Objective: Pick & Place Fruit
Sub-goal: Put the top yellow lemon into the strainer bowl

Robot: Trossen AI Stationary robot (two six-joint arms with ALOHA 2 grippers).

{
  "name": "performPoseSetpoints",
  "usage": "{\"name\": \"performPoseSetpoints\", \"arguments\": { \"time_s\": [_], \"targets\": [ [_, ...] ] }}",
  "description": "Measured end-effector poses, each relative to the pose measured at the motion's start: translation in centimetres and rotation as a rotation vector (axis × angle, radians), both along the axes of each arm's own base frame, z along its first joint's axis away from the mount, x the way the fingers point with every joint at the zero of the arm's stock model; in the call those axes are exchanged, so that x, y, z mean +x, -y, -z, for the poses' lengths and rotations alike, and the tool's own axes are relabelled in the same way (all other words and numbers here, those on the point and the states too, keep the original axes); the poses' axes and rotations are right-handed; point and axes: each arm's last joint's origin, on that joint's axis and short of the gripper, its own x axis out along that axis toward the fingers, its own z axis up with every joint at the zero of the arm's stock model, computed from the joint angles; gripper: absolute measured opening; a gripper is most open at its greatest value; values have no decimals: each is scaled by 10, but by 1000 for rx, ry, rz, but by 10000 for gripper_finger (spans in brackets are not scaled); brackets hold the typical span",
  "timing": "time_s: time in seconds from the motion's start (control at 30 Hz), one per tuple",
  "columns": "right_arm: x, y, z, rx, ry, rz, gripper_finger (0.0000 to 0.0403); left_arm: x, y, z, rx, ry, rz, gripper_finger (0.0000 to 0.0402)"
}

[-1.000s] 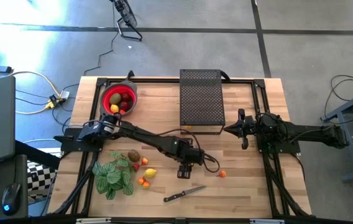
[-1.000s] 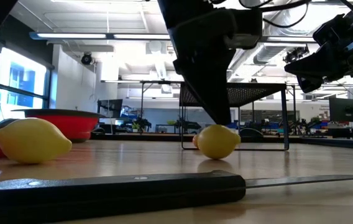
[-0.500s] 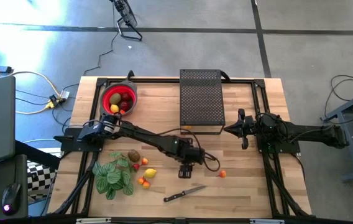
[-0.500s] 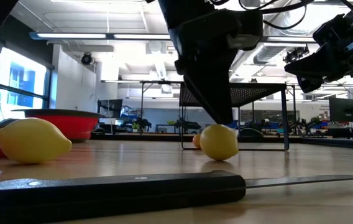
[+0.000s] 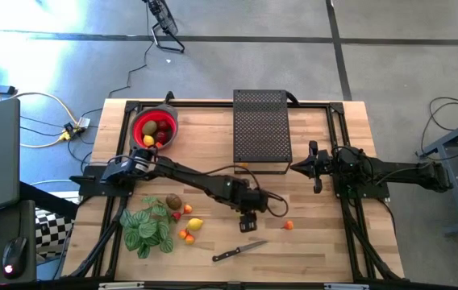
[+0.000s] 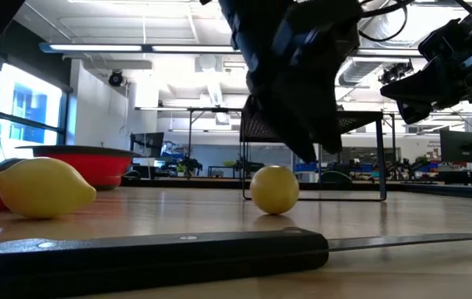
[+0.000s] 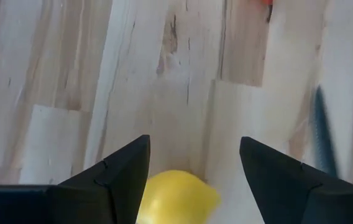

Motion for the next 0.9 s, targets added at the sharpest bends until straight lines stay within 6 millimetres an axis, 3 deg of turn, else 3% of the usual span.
{"name": "performPoseSetpoints", "arguments": {
  "time_s": [0.17,0.4,0.63,0.9],
  "targets": [
    [0,0,0,0,0,0,2,2,1,-23,-76,3,-79,243],
    [0,0,0,18,0,1,2,-15,-1,-58,-271,-187,-409,243],
    [0,0,0,18,0,1,2,-32,-3,-57,-274,-357,-628,243],
    [0,0,0,19,0,2,2,-33,-6,-51,-246,-369,-642,243]
  ]
}}
